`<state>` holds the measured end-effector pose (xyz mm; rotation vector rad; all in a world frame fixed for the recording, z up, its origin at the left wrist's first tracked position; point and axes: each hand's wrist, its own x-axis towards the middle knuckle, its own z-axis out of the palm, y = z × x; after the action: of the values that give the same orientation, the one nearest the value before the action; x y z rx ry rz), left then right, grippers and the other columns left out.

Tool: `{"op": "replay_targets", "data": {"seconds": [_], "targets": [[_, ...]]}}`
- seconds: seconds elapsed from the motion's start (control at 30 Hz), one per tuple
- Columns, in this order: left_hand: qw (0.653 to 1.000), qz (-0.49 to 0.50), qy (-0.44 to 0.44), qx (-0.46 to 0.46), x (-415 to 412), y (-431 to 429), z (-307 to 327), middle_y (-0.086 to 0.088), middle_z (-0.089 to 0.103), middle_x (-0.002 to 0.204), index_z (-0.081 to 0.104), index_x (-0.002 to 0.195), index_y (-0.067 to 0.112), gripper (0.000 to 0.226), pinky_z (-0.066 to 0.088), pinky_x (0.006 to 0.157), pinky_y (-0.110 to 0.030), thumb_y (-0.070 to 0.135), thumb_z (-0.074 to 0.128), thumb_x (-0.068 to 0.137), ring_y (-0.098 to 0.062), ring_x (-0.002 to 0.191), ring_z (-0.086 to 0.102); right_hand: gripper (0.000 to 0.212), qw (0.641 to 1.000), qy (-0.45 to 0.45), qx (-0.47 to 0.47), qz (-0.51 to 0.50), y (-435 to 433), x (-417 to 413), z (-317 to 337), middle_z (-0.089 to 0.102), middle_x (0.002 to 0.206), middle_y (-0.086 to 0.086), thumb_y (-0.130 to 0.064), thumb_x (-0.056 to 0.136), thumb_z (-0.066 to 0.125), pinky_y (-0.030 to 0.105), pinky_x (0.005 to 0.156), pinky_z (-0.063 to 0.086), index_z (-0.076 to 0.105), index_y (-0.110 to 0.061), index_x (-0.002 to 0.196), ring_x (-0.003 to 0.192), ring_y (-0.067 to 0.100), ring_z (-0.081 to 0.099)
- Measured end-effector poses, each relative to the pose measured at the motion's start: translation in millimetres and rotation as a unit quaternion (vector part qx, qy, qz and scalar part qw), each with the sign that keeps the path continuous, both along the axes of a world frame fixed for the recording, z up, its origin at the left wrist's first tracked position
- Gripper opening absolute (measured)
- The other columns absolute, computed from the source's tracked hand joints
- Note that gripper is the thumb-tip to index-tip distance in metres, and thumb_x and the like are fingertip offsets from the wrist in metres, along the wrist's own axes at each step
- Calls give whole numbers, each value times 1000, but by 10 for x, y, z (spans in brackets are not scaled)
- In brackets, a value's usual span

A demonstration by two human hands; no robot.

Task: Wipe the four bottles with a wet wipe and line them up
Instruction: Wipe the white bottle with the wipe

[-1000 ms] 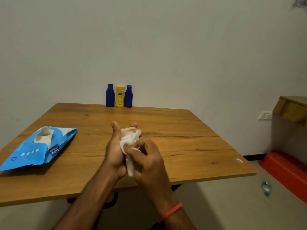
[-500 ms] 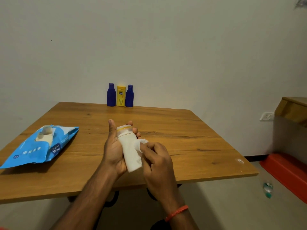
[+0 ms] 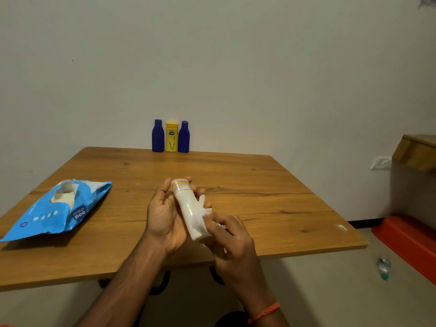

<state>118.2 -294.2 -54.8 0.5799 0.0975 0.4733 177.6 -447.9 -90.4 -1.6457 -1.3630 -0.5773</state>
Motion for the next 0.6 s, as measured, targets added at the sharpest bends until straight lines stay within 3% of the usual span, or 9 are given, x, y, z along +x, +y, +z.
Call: {"op": "replay_targets", "data": {"seconds": [0.1, 0.17, 0.23, 0.3, 0.4, 0.47, 0.53, 0.6], "targets": [[1000, 1, -12, -15, -3, 7, -18, -7, 68, 101, 65, 113, 11, 46, 51, 103, -47, 50, 66, 88, -27, 107, 69, 32, 979, 198, 45, 22, 21, -108, -33, 66, 110, -9, -23, 87, 75, 23, 79, 55, 68, -22, 118, 101, 11, 63], [1000, 0, 11, -25, -19, -23, -53, -11, 73, 103, 70, 99, 10, 46, 56, 97, -40, 54, 71, 83, -25, 99, 72, 33, 932, 352, 50, 78, 26, -233, -29, 70, 106, -7, -37, 88, 73, 41, 74, 61, 70, -26, 119, 98, 20, 67], [999, 3, 23, -40, -40, -63, -94, -10, 75, 100, 73, 90, 10, 42, 56, 94, -37, 52, 70, 84, -23, 96, 74, 36, 887, 439, 44, 133, 19, -335, -35, 73, 108, -4, -39, 84, 76, 47, 75, 62, 71, -27, 117, 102, 24, 69], [998, 13, 25, -55, -69, -79, -118, -7, 75, 94, 74, 84, 10, 37, 58, 91, -36, 47, 69, 86, -22, 95, 75, 34, 877, 460, 43, 133, 3, -393, -19, 75, 106, -2, -31, 81, 78, 44, 74, 62, 73, -26, 114, 101, 24, 71], [999, -5, 21, -45, -133, -51, -119, -2, 70, 75, 67, 82, 16, 33, 59, 74, -30, 49, 68, 83, -17, 74, 70, 22, 858, 495, 99, 97, -56, -372, 28, 77, 95, 5, -16, 83, 78, 34, 70, 60, 77, -22, 104, 90, 22, 73], [999, -16, 25, -35, -148, -6, -135, -2, 64, 72, 64, 85, 17, 40, 54, 71, -30, 57, 68, 80, -17, 70, 64, 16, 840, 513, 151, 87, -113, -327, 88, 76, 92, 8, -18, 85, 75, 31, 71, 59, 78, -20, 101, 86, 21, 72], [999, -20, 20, -39, -148, 1, -149, -4, 63, 80, 63, 98, 18, 54, 51, 75, -33, 68, 66, 77, -20, 75, 62, 18, 876, 452, 138, 91, -155, -321, 137, 74, 100, 1, -26, 91, 70, 27, 77, 57, 76, -22, 107, 95, 14, 70], [999, 8, 2, -47, -121, -26, -158, -6, 64, 87, 65, 104, 20, 61, 48, 81, -38, 76, 58, 80, -21, 78, 61, 23, 960, 269, 57, 56, -159, -332, 134, 67, 114, -10, -29, 98, 62, 23, 86, 52, 72, -25, 118, 110, 10, 62]]}}
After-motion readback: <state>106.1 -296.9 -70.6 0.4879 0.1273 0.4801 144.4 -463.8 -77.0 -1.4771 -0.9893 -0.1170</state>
